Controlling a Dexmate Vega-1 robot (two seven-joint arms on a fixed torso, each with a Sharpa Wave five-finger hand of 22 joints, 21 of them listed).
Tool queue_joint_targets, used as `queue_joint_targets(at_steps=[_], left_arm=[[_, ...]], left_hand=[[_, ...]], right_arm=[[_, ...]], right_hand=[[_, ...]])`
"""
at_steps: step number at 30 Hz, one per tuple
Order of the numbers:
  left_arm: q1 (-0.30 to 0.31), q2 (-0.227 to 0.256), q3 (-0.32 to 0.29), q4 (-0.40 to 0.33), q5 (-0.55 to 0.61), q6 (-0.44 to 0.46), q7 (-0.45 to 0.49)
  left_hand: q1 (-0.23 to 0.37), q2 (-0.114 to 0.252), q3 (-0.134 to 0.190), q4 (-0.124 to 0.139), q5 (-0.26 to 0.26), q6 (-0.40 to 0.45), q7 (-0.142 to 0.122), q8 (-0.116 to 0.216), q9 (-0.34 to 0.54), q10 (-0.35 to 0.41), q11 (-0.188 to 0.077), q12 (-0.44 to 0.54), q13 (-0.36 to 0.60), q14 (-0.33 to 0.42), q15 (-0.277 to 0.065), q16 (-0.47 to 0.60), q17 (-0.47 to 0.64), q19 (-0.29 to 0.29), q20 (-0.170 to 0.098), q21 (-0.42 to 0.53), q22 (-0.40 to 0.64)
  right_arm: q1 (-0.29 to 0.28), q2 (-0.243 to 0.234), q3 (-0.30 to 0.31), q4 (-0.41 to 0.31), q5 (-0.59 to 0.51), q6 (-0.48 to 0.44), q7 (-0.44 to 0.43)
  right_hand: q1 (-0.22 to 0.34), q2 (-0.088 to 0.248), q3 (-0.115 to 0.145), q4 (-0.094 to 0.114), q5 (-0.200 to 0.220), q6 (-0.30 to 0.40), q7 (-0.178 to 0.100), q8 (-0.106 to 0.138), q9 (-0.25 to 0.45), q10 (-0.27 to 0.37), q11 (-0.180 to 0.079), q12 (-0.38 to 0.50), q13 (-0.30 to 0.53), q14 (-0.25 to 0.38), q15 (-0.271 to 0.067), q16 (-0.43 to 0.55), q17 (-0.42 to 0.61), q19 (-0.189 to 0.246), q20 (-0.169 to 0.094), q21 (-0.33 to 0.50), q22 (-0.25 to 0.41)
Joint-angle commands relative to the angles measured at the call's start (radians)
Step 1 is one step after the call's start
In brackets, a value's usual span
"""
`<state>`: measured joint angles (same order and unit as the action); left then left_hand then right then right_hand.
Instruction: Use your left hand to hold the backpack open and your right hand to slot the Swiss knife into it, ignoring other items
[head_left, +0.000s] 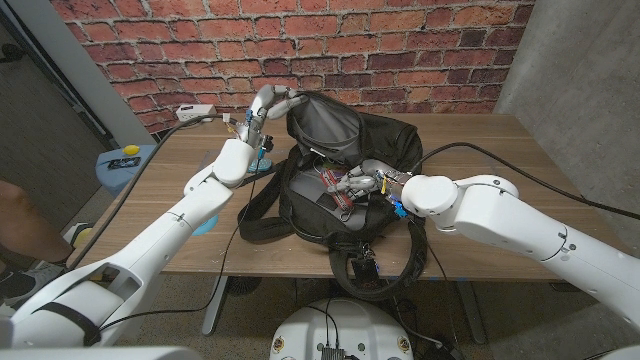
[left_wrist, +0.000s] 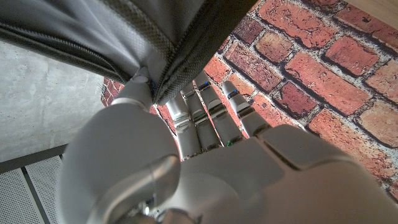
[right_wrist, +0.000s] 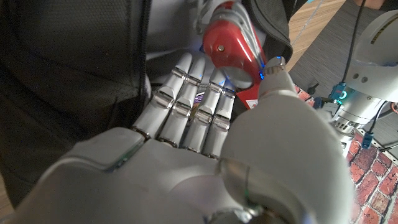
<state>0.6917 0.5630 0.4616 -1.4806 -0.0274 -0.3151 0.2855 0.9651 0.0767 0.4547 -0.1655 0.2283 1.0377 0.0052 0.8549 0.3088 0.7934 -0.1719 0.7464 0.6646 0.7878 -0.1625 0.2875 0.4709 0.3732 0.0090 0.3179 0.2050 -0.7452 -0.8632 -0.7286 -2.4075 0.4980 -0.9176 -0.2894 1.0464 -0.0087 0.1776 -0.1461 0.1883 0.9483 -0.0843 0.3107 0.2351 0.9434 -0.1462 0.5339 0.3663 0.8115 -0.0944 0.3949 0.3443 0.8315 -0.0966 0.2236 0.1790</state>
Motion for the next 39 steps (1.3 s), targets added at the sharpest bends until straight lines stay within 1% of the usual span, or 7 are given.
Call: queue_joint_targets(at_steps=[1, 8, 12, 15, 30, 34, 39], left_arm=[[0.002, 0.0, 0.0, -0.01, -0.005, 0.006, -0.003], [0.0, -0.003, 0.003, -0.012, -0.002, 0.011, -0.001], [-0.003, -0.006, 0.005, -0.008, -0.002, 0.009, -0.002], [-0.004, -0.008, 0.006, -0.006, -0.002, 0.008, -0.002], [-0.003, -0.009, 0.007, -0.011, -0.002, 0.003, -0.004], [-0.002, -0.012, 0.007, -0.01, -0.003, -0.003, -0.003], [0.001, -0.014, 0.006, -0.012, -0.005, -0.004, -0.002]], left_hand=[[-0.003, 0.008, 0.006, 0.002, 0.008, -0.001, 0.001, 0.008, 0.006, 0.011, -0.005, 0.0, 0.005, 0.008, -0.002, -0.006, 0.002, -0.006, 0.0, 0.005, 0.002], [-0.002, 0.008, 0.006, 0.001, 0.008, -0.001, 0.002, 0.007, 0.004, 0.011, -0.006, 0.0, 0.006, 0.008, -0.001, -0.007, 0.002, -0.006, 0.0, 0.006, 0.002], [-0.002, 0.009, 0.007, 0.002, 0.009, -0.001, 0.003, 0.007, 0.004, 0.01, -0.005, -0.001, 0.005, 0.01, -0.002, -0.006, 0.002, -0.006, 0.0, 0.006, 0.002], [-0.002, 0.009, 0.006, 0.001, 0.009, -0.001, 0.002, 0.007, 0.004, 0.011, -0.007, -0.001, 0.006, 0.01, -0.002, -0.006, 0.003, -0.006, -0.001, 0.006, 0.002], [-0.002, 0.007, 0.007, 0.001, 0.009, -0.001, 0.001, 0.008, 0.004, 0.011, -0.008, -0.001, 0.005, 0.011, -0.001, -0.008, 0.002, -0.007, -0.002, 0.007, 0.002], [-0.003, 0.008, 0.006, 0.002, 0.009, 0.0, 0.002, 0.008, 0.003, 0.011, -0.007, -0.001, 0.005, 0.013, -0.002, -0.007, 0.003, -0.007, -0.002, 0.007, 0.002], [0.0, 0.008, 0.007, 0.0, 0.009, -0.001, 0.003, 0.008, 0.003, 0.012, -0.005, -0.001, 0.006, 0.014, -0.001, -0.006, 0.004, -0.007, -0.002, 0.007, 0.002]], right_arm=[[-0.001, 0.007, -0.019, 0.028, -0.088, 0.0, 0.028], [-0.021, 0.01, 0.005, 0.022, -0.082, -0.005, 0.041], [-0.027, 0.01, 0.015, 0.016, -0.073, -0.012, 0.052], [-0.033, 0.011, 0.021, 0.011, -0.068, -0.014, 0.055], [-0.036, 0.013, 0.033, -0.006, -0.04, -0.029, 0.075], [-0.031, 0.017, 0.03, -0.013, -0.036, -0.039, 0.075], [-0.026, 0.017, 0.03, -0.019, -0.031, -0.052, 0.073]], right_hand=[[0.054, 0.053, -0.003, -0.001, 0.003, -0.01, -0.003, -0.007, 0.002, -0.013, 0.001, -0.005, 0.005, -0.01, -0.127, -0.004, 0.004, -0.006, 0.001, -0.005, 0.003], [0.045, 0.052, -0.01, 0.005, 0.002, -0.036, 0.006, -0.02, 0.002, -0.035, 0.011, -0.012, 0.008, -0.025, -0.12, -0.01, 0.006, -0.017, 0.007, -0.009, 0.003], [0.031, 0.049, -0.019, 0.011, 0.002, -0.062, 0.017, -0.033, 0.002, -0.062, 0.029, -0.022, 0.01, -0.044, -0.114, -0.017, 0.009, -0.032, 0.015, -0.014, 0.003], [0.025, 0.047, -0.024, 0.013, 0.003, -0.076, 0.02, -0.041, 0.002, -0.077, 0.031, -0.027, 0.011, -0.059, -0.113, -0.021, 0.011, -0.038, 0.02, -0.015, 0.003], [-0.004, 0.039, -0.046, 0.02, 0.008, -0.155, 0.054, -0.078, 0.007, -0.153, 0.073, -0.056, 0.015, -0.112, -0.081, -0.033, 0.025, -0.066, 0.046, -0.021, 0.002], [-0.015, 0.035, -0.053, 0.022, 0.009, -0.18, 0.068, -0.088, 0.01, -0.183, 0.08, -0.066, 0.018, -0.134, -0.055, -0.039, 0.027, -0.077, 0.056, -0.023, 0.002], [-0.019, 0.032, -0.058, 0.022, 0.011, -0.199, 0.074, -0.095, 0.012, -0.204, 0.091, -0.073, 0.02, -0.147, -0.042, -0.043, 0.029, -0.085, 0.064, -0.024, 0.002]])
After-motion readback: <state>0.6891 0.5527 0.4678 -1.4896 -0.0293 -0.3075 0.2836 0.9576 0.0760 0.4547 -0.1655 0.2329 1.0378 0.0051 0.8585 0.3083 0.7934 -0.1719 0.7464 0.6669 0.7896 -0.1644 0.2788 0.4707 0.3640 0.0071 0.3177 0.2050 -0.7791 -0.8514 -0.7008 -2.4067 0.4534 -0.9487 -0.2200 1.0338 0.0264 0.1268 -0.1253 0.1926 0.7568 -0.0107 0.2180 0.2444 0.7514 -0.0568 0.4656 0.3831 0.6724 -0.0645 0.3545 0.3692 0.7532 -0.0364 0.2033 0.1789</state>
